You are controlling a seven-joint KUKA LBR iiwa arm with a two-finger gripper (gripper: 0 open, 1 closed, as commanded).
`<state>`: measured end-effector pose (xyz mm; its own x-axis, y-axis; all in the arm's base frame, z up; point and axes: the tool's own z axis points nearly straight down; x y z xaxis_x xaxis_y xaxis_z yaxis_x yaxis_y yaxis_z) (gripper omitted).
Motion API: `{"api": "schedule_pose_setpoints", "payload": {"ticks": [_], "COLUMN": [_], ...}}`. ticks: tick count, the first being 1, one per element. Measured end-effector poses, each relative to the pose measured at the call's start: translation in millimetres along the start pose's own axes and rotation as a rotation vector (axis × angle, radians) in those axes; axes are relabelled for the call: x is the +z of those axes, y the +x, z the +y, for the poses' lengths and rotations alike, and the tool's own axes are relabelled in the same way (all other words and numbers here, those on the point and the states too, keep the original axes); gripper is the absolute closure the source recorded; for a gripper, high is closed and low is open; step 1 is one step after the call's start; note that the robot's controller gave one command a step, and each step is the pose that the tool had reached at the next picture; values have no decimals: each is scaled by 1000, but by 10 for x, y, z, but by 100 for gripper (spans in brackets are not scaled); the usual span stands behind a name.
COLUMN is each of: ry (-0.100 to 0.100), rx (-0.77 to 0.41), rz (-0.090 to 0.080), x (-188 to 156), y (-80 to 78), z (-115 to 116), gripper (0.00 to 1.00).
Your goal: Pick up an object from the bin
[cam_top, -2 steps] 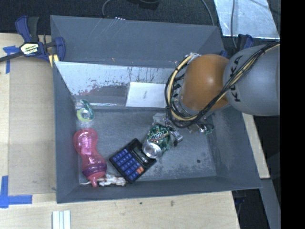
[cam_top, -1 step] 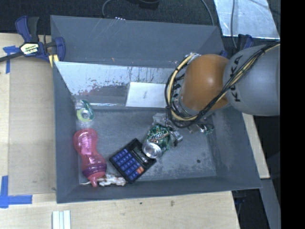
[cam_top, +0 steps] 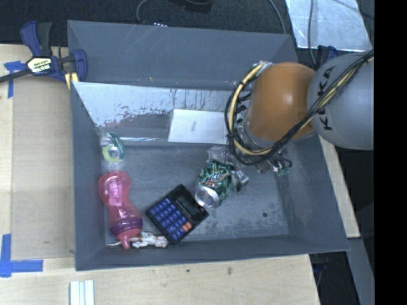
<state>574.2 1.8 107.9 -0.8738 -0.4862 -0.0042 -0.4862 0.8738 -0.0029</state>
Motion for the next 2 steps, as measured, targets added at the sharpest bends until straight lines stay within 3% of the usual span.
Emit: {"api": "schedule_pose_setpoints", "payload": {"ticks": [1, 2], "ry": [6, 0], "rx": [-5, -31], "rz": [-11, -2], "x": [-458, -967], "y": [-95, -113], "z": [7, 15], "gripper": [100, 100]}}
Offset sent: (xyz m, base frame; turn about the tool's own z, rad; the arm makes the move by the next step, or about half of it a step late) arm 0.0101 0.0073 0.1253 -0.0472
